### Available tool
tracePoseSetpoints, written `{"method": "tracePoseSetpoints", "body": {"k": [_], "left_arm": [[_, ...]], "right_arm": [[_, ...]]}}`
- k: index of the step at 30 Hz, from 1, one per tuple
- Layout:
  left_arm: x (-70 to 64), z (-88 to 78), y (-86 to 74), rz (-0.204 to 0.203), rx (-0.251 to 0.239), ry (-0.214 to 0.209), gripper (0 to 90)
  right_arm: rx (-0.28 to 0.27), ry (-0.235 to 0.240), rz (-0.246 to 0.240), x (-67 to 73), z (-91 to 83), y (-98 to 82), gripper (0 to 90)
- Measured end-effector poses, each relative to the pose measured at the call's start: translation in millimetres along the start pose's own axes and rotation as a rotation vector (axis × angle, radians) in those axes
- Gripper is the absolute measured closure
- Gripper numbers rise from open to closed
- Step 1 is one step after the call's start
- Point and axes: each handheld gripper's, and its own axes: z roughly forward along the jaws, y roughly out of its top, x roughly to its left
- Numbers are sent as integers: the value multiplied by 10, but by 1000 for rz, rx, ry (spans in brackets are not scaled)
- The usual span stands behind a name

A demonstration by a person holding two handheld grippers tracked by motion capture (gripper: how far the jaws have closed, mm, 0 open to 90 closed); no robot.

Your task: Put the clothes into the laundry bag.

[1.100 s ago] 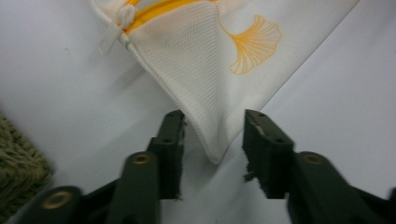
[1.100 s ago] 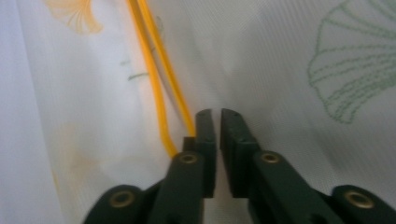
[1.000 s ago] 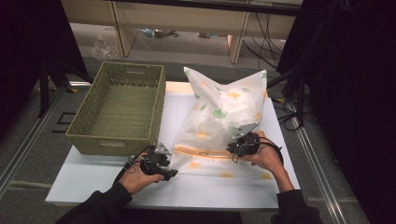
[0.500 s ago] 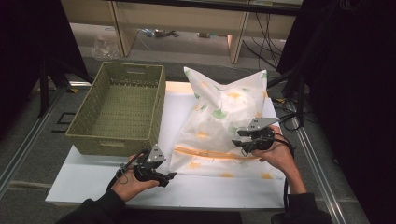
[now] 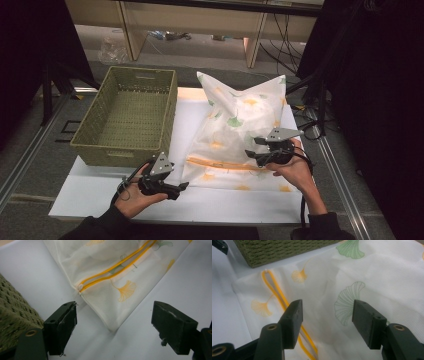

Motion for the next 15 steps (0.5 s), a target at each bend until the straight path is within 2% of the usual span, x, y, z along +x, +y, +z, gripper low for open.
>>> {"method": "tracePoseSetpoints", "body": {"k": [2, 3, 4, 5, 7, 8, 9, 11, 12, 14, 15], "left_arm": [[22, -29, 7, 18, -8, -5, 203], [13, -41, 6, -1, -10, 3, 203], [32, -56, 6, 5, -4, -3, 203], [27, -64, 1, -5, -17, 9, 203], [44, -87, -9, -12, -20, 5, 203], [59, -102, -16, -10, -16, 4, 203], [63, -121, -26, -15, -15, 11, 203], [99, -144, -46, -16, -26, 17, 203], [114, -159, -53, -37, -23, 10, 203], [148, -179, -71, -42, -35, 33, 203], [160, -202, -73, -44, -24, 43, 203]], "right_arm": [[-4, 6, 8, 33, 22, 6, 398], [-6, 4, -2, 47, 26, 10, 391], [-3, 5, 6, 67, 32, 9, 378], [-1, 11, 11, 96, 36, 9, 367], [-7, 5, -4, 140, 42, 4, 355], [0, 15, 11, 173, 49, -2, 352], [-13, 7, -7, 185, 63, -9, 352], [-6, 12, 17, 233, 89, -23, 351], [-2, 16, 11, 253, 110, -29, 351], [11, 33, 9, 290, 145, -36, 348], [12, 36, 6, 300, 158, -38, 346]]}}
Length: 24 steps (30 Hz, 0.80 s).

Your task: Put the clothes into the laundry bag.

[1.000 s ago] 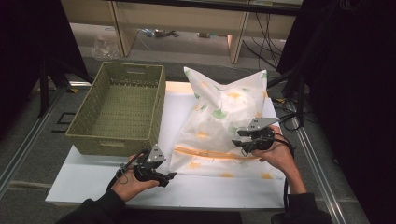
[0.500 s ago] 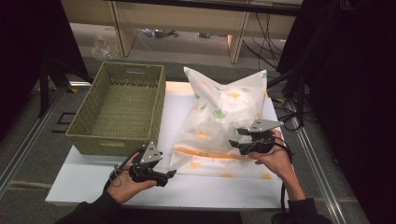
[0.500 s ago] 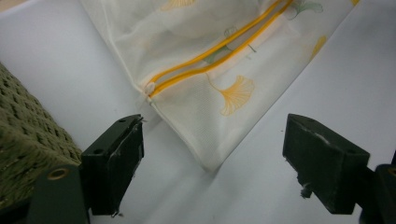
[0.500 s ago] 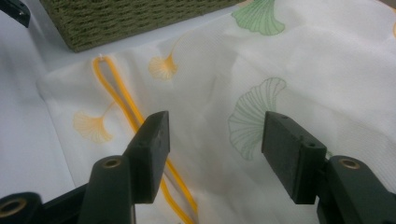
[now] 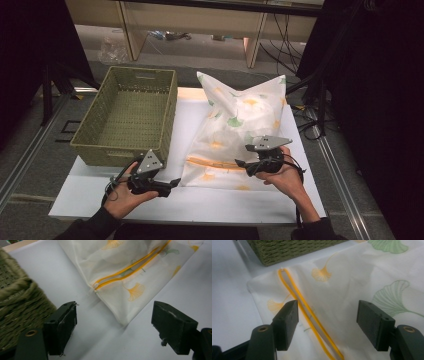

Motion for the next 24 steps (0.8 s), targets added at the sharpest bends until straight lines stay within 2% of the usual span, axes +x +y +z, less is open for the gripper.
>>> {"method": "tracePoseSetpoints", "body": {"k": [1, 2, 3, 4, 5, 7, 9, 10, 11, 12, 13, 17, 19, 21, 23, 24], "left_arm": [[9, -3, -11, -12, -10, -1, 202], [24, -23, -14, -9, 2, -4, 202], [26, -35, -25, -14, -1, 7, 201], [39, -41, -36, -18, -7, -5, 201], [38, -54, -46, -22, -6, 13, 200], [53, -76, -63, -25, -8, 13, 200], [56, -99, -78, -36, -22, 21, 200], [72, -110, -89, -32, -24, 15, 199], [70, -125, -90, -34, -27, 25, 199], [82, -144, -93, -29, -19, 20, 199], [79, -156, -99, -31, -22, 25, 199], [78, -181, -115, -29, -22, 27, 199], [63, -176, -123, -43, -30, 30, 199], [53, -177, -129, -42, -31, 29, 199], [55, -189, -135, -25, -18, 26, 199], [42, -186, -141, -33, -27, 28, 199]], "right_arm": [[-7, 0, -22, -1, 11, 1, 341], [0, 6, -8, 12, 18, 0, 334], [-5, -1, -14, 18, 25, -1, 325], [-5, 3, -14, 27, 31, -3, 322], [-9, 0, -20, 30, 32, -3, 318], [-5, 1, -10, 52, 22, -3, 314], [-2, -15, -6, 67, 15, -3, 304], [-6, -38, -20, 62, 3, -3, 303], [-2, -26, -2, 70, -2, -7, 303], [-9, -37, -9, 74, -10, -10, 299], [-7, -27, 0, 82, -16, -13, 292], [-28, -47, 3, 106, -60, -56, 285], [-22, -41, 21, 118, -71, -100, 282], [-18, -41, 27, 124, -82, -143, 281], [-17, -47, 27, 134, -96, -182, 281], [-12, -47, 30, 143, -106, -198, 281]]}}
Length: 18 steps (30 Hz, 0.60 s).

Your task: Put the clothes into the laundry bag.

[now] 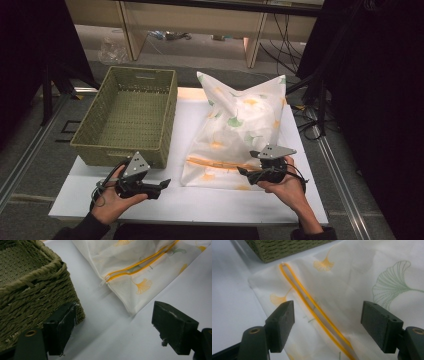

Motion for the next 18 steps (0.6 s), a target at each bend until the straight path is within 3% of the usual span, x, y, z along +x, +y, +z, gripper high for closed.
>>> {"method": "tracePoseSetpoints", "body": {"k": [6, 10, 12, 13, 17, 18], "left_arm": [[-14, -27, -33, -2, 1, 1, 199], [-42, -58, -59, -8, -3, 4, 199], [-68, -66, -73, -15, -6, 6, 200], [-65, -80, -77, 6, 11, 9, 199], [-114, -81, -108, -14, 2, 3, 199], [-107, -90, -110, 6, 12, -4, 199]], "right_arm": [[3, -24, -2, 48, -55, -70, 280], [3, 0, 8, 116, -106, -143, 280], [3, -11, 8, 143, -138, -197, 280], [12, -6, 10, 150, -154, -224, 280], [26, -12, 40, 177, -218, -330, 280], [25, -10, 35, 180, -233, -350, 280]]}}
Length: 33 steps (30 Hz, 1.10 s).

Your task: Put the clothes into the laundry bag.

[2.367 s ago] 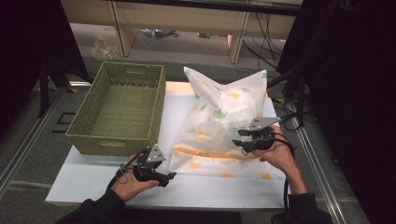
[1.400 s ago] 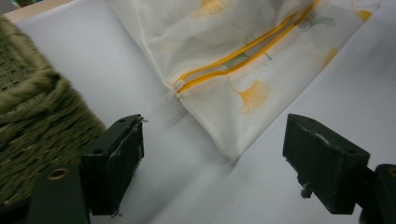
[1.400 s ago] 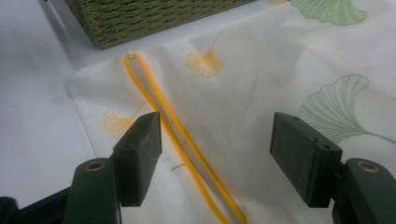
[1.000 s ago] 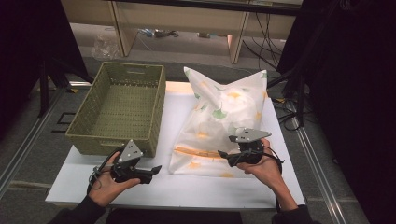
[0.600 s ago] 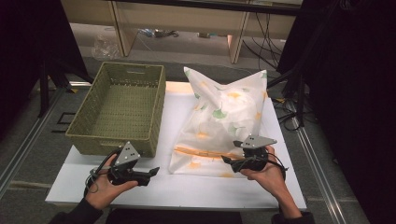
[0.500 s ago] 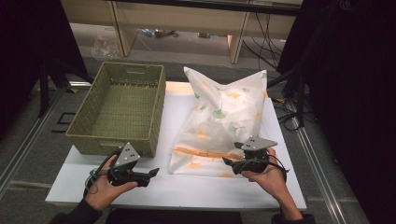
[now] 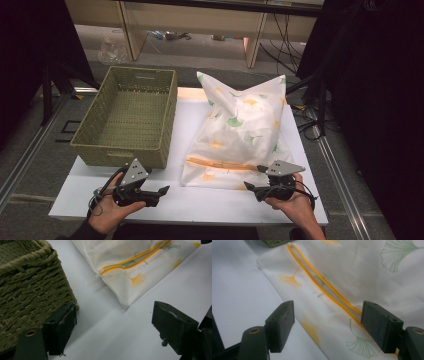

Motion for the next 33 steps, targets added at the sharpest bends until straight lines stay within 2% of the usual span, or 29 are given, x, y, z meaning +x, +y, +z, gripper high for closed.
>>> {"method": "tracePoseSetpoints", "body": {"k": [1, 3, 5, 6, 7, 8, 10, 11, 12, 13, 14, 17, 18, 22, 23, 25, 27, 28, 33], "left_arm": [[-24, 7, -6, -23, -14, 1, 199], [-27, -9, -10, -6, 1, 3, 199], [-48, -2, -18, -14, -7, 3, 199], [-45, -5, -23, -2, 2, -3, 199], [-62, 2, -29, -17, -6, -5, 200], [-59, -7, -31, 1, 5, -3, 199], [-87, -10, -39, -13, -6, 3, 199], [-84, -21, -42, 0, 5, 1, 199], [-83, -23, -43, 11, 6, 0, 199], [-90, -19, -49, 7, 7, 5, 199], [-111, -3, -57, -14, -10, -4, 199], [-110, 0, -65, 12, 16, -3, 199], [-107, 5, -68, 6, 20, -13, 200], [-108, -2, -66, 9, 11, 1, 200], [-112, 1, -68, 0, 7, 2, 200], [-99, -3, -70, 11, 18, 6, 200], [-112, 3, -73, -10, 1, 3, 200], [-105, -2, -72, -4, 6, 3, 200], [-98, -3, -76, 3, 17, 2, 200]], "right_arm": [[-1, 2, 5, 4, -13, -21, 279], [-3, -5, 9, 27, -31, -63, 278], [6, -3, 7, 56, -35, -99, 277], [10, 1, 14, 71, -39, -113, 274], [8, -1, 2, 81, -39, -125, 271], [10, 5, 3, 93, -44, -137, 268], [11, 7, 12, 125, -67, -162, 267], [7, 11, 12, 134, -77, -175, 267], [2, -4, 2, 139, -91, -187, 261], [11, 3, 18, 147, -101, -199, 253], [11, 11, 5, 141, -96, -206, 252], [15, -19, -8, 134, -83, -206, 251], [21, -8, 7, 141, -81, -201, 251], [6, -22, -7, 128, -92, -191, 251], [4, -22, -10, 126, -92, -190, 252], [9, -9, -15, 120, -86, -187, 252], [8, -15, -16, 115, -86, -187, 252], [6, -29, -13, 115, -92, -188, 252], [12, -17, -7, 119, -84, -187, 252]]}}
